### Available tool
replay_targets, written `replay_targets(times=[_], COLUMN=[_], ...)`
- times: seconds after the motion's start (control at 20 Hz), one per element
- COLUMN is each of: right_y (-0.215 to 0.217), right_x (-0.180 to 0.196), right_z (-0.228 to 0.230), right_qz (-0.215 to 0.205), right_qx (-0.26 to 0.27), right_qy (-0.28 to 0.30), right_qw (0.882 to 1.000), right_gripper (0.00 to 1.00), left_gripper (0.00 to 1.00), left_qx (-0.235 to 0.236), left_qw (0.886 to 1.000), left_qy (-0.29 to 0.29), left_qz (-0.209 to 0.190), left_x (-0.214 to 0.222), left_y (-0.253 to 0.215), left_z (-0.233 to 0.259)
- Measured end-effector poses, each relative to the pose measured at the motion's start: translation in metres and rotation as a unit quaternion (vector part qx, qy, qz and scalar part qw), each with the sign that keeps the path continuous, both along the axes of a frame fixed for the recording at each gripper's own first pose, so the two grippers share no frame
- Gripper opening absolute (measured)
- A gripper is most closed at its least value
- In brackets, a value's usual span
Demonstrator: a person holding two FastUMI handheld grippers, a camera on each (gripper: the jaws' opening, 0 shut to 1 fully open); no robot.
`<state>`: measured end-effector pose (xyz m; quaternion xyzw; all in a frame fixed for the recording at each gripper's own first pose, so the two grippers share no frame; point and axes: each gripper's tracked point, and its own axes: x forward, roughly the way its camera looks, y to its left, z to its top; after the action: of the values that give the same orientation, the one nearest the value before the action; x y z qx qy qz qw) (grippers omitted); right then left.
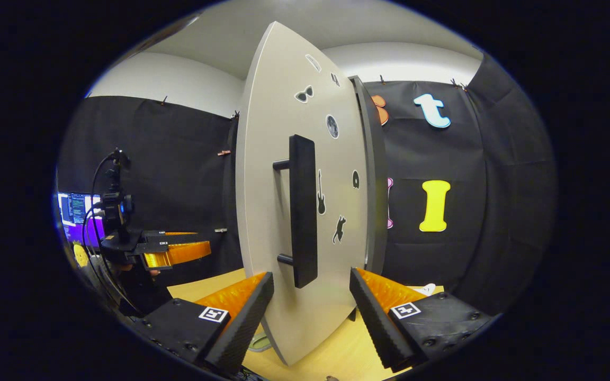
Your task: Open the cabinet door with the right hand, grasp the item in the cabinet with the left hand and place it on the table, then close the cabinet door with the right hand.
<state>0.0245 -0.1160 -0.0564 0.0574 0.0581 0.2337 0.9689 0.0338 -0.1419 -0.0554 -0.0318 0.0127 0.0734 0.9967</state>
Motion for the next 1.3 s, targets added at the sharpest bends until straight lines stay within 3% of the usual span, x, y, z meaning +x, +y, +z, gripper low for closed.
replay_targets(times=[0.3,0.45,0.6,0.75,1.05,1.3], right_y=[0.082,0.131,0.17,0.199,0.165,0.129], right_x=[0.005,0.026,0.05,0.047,0.032,0.031], right_z=[-0.003,-0.005,-0.009,0.011,0.024,0.026], right_qz=[-0.054,-0.065,-0.069,-0.07,-0.126,-0.178], right_qx=[-0.014,-0.009,-0.003,0.002,-0.015,-0.039], right_qy=[-0.005,-0.011,-0.018,-0.044,-0.063,-0.06], right_qw=[0.998,0.998,0.997,0.997,0.99,0.981], right_gripper=[0.95,0.95,0.95,0.97,0.97,0.97], left_gripper=[0.93,0.95,0.93,0.95,0.95,0.95], left_qx=[0.011,-0.008,-0.017,-0.004,-0.031,-0.026], left_qw=[0.997,0.994,0.992,0.992,0.992,0.991], left_qy=[0.012,0.011,0.018,0.023,0.004,-0.006], left_qz=[-0.075,-0.11,-0.123,-0.126,-0.124,-0.132], left_x=[0.006,0.002,-0.01,-0.016,-0.017,-0.008], left_y=[0.057,0.08,0.108,0.128,0.121,0.092], left_z=[0.003,-0.006,-0.01,-0.014,-0.006,0.005])
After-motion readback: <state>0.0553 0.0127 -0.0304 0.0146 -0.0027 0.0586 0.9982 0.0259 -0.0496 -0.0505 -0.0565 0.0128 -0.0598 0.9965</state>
